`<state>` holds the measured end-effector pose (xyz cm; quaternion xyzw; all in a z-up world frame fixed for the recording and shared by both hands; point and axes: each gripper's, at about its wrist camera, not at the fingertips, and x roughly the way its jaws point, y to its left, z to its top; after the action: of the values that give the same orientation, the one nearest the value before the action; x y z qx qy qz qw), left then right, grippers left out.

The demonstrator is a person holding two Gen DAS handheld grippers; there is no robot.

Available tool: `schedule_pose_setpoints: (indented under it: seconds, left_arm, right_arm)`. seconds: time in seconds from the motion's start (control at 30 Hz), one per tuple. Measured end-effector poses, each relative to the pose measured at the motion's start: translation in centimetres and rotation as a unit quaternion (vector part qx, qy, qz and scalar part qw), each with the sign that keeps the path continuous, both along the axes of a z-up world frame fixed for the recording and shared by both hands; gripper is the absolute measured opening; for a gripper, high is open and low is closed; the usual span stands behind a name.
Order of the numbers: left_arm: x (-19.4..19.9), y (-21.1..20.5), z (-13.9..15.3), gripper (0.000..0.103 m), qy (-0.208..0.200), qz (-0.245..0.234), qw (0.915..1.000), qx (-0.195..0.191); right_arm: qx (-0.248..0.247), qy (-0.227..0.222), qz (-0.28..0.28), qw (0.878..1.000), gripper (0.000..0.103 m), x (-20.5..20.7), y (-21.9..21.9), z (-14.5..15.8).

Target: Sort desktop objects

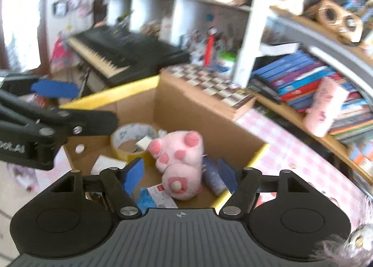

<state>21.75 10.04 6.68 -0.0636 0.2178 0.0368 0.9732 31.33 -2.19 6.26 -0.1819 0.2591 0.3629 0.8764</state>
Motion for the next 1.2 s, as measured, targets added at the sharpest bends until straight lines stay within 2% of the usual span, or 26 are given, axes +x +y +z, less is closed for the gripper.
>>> schedule_pose_setpoints:
  seconds: [0.3, 0.47, 0.57, 0.8, 0.93, 1.07, 1.2]
  left_arm:
    - [-5.1, -1.8, 0.8, 0.093, -0.015, -0.029, 0.9994, 0.011]
    - [-8.3, -2.9, 0.2, 0.093, -0.012, -0.019, 0.9997, 0.012]
    - [-10.3, -3.9, -0.4, 0.099, -0.009, -0.023, 0.9995, 0.021]
    - [-14.1, -5.7, -1.6, 0.101, 0.002, -0.048, 0.9982, 0.036]
    - [-15.2, -6.4, -2.1, 0.101, 0.007, -0.045, 0.9978, 0.048]
    - [-15.9, -7.0, -2.6, 0.102, 0.015, -0.038, 0.9975, 0.057]
    - [-16.5, -7.4, -3.0, 0.102, 0.017, -0.037, 0.9971, 0.065]
  right_arm:
    - [0.054, -0.035, -0.106, 0.992, 0.070, -6.2, -4.4, 2.1]
    - [0.061, -0.042, -0.164, 0.984, 0.074, -10.4, -6.9, 2.1]
    - [0.063, -0.040, -0.201, 0.977, 0.075, -13.3, -8.5, 1.4]
    - [0.062, -0.018, -0.267, 0.961, 0.076, -18.9, -10.9, -0.6]
    - [0.064, -0.013, -0.299, 0.952, 0.076, -21.1, -12.0, -1.4]
    - [0.070, -0.015, -0.334, 0.940, 0.082, -23.1, -12.9, -2.2]
    - [0.060, -0.017, -0.358, 0.932, 0.084, -24.2, -13.7, -3.4]
